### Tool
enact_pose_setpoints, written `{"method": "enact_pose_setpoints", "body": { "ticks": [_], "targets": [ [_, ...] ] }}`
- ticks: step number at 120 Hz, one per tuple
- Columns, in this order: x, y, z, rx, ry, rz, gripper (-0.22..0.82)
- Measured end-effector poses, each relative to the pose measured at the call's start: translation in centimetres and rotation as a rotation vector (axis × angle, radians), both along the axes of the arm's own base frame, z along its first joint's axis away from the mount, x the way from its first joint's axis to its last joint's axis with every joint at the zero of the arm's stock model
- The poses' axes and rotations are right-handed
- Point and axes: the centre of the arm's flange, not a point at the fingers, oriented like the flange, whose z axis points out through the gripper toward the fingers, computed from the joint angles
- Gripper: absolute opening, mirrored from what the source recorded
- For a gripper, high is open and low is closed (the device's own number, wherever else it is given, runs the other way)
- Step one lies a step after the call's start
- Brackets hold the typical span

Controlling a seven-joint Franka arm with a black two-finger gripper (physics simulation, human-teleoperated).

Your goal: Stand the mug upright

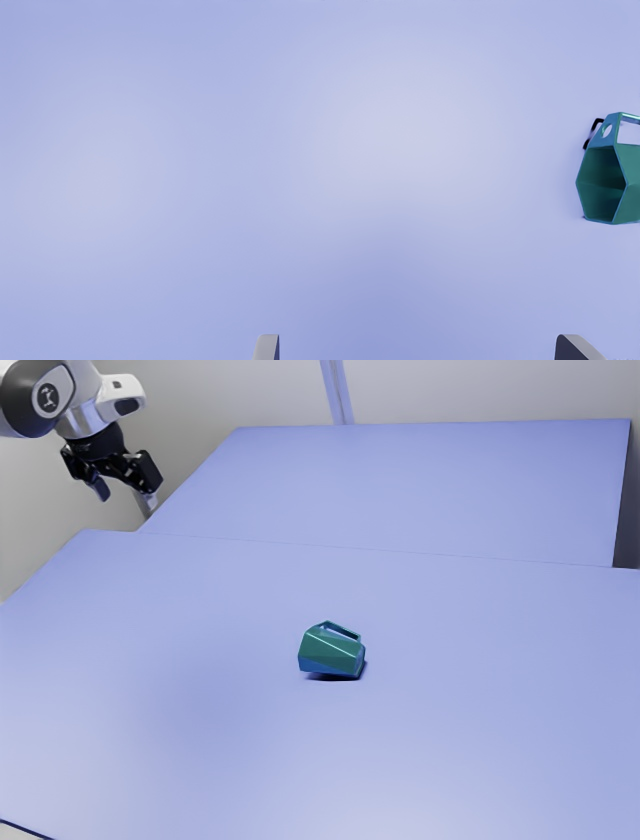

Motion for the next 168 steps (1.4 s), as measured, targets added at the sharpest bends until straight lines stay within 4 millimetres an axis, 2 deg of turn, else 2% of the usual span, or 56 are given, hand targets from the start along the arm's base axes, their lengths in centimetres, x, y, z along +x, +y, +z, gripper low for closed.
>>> {"method": "enact_pose_setpoints", "body": {
  "ticks": [40, 47, 56, 67, 82, 101, 121, 138, 168],
  "targets": [
    [0.2, -0.5, 0.6, -0.063, -0.034, -0.033, 0.6],
    [0.4, -0.8, 0.1, -0.101, -0.029, -0.036, 0.6],
    [1.0, -1.4, -2.5, -0.168, 0.011, -0.035, 0.6],
    [2.0, -2.1, -7.3, -0.25, 0.089, -0.022, 0.6],
    [3.6, -2.9, -12.5, -0.34, 0.159, 0.002, 0.6],
    [4.2, -4.1, -18.4, -0.481, 0.243, 0.055, 0.6],
    [4.5, -4.5, -24.7, -0.594, 0.315, 0.135, 0.6],
    [5.5, -4.8, -28.0, -0.648, 0.318, 0.185, 0.6],
    [7.4, -6.0, -31.4, -0.758, 0.282, 0.264, 0.6]
  ]
}}
